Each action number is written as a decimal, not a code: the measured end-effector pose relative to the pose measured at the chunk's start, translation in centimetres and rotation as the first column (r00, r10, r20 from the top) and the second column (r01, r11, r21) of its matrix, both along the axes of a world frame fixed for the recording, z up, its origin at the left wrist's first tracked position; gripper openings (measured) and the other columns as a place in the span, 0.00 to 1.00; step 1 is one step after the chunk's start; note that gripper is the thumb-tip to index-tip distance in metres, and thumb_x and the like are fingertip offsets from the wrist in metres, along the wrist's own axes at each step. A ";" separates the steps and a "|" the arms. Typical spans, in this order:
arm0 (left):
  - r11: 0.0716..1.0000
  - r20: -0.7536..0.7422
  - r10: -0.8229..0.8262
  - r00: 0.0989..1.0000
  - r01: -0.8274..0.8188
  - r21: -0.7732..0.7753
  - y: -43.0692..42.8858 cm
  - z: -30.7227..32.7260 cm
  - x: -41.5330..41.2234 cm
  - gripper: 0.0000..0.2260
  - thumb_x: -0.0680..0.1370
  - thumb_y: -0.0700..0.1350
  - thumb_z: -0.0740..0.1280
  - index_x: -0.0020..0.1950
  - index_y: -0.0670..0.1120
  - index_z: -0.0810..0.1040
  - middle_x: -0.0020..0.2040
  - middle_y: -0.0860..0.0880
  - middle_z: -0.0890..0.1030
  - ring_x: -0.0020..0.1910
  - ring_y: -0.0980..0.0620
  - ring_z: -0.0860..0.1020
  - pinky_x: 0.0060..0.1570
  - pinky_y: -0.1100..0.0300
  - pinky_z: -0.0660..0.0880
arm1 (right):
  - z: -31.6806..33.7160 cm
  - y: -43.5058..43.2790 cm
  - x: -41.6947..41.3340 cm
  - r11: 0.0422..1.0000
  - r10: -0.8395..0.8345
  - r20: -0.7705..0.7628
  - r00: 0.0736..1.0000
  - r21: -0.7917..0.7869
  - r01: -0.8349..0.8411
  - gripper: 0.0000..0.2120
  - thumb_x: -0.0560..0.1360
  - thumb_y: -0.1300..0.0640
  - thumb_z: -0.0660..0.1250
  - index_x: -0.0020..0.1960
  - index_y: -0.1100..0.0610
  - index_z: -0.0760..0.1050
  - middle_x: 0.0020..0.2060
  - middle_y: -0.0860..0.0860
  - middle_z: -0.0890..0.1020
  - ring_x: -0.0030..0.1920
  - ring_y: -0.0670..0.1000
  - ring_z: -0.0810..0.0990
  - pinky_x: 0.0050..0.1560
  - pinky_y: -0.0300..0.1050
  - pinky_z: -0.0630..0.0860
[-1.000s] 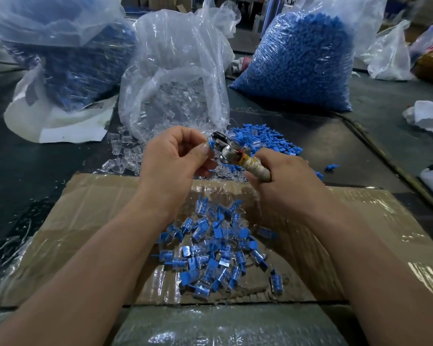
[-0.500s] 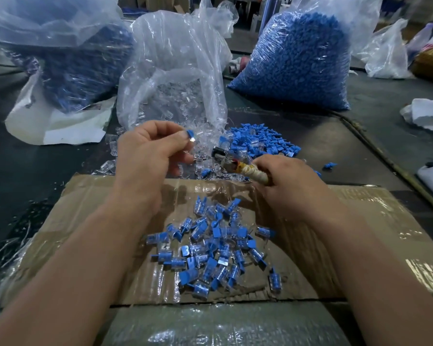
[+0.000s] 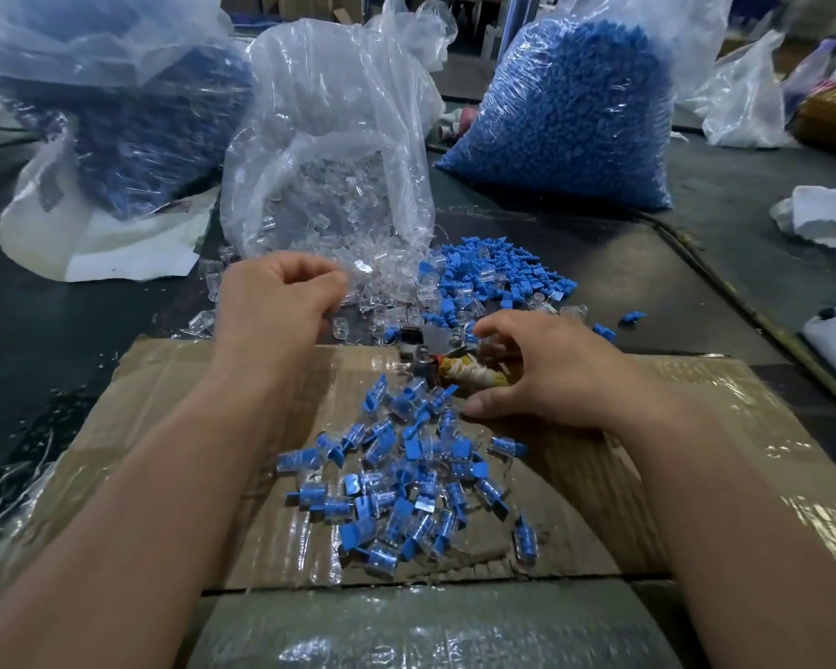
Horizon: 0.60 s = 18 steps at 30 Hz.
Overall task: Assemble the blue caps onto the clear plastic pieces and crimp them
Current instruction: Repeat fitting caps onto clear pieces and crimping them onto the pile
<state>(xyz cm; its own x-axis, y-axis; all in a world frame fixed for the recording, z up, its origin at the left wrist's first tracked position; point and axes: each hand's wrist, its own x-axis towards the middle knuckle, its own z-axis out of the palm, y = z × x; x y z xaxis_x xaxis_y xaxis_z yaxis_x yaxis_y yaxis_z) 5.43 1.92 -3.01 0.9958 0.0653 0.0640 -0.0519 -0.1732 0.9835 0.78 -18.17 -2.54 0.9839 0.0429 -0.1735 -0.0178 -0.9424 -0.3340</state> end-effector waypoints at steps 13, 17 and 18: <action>0.677 0.070 -0.155 0.985 0.055 0.734 -0.7 -2.6 0.7 0.09 0.76 0.43 0.65 0.55 0.50 0.79 0.55 0.49 0.79 0.53 0.49 0.75 0.55 0.53 0.70 | 0.1 -0.1 0.0 0.999 0.002 0.021 1.000 0.038 -0.003 0.34 0.65 0.31 0.62 0.66 0.45 0.67 0.61 0.45 0.74 0.57 0.46 0.71 0.58 0.46 0.69; 0.777 0.128 -0.137 0.982 0.026 0.628 -0.8 -2.2 0.3 0.05 0.77 0.45 0.66 0.50 0.49 0.79 0.45 0.54 0.78 0.46 0.54 0.74 0.51 0.57 0.69 | 0.1 -0.1 0.0 0.998 -0.017 0.030 0.999 0.055 0.015 0.34 0.64 0.29 0.57 0.65 0.45 0.68 0.59 0.45 0.75 0.54 0.45 0.71 0.53 0.43 0.68; 0.808 0.146 -0.130 0.981 0.019 0.589 -0.9 -2.0 0.2 0.04 0.76 0.45 0.66 0.49 0.49 0.79 0.42 0.56 0.77 0.44 0.56 0.74 0.49 0.58 0.69 | 0.1 0.0 0.1 0.998 -0.020 0.035 0.999 0.053 0.018 0.34 0.65 0.29 0.54 0.64 0.46 0.69 0.58 0.45 0.76 0.53 0.46 0.71 0.53 0.43 0.68</action>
<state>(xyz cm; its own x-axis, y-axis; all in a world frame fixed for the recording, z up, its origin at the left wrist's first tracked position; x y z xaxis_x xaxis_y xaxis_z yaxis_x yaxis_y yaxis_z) 5.60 1.06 -5.02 0.9654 -0.1135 0.2349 -0.2457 -0.6985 0.6721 0.84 -18.19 -2.47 0.9902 0.0322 -0.1362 -0.0228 -0.9230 -0.3841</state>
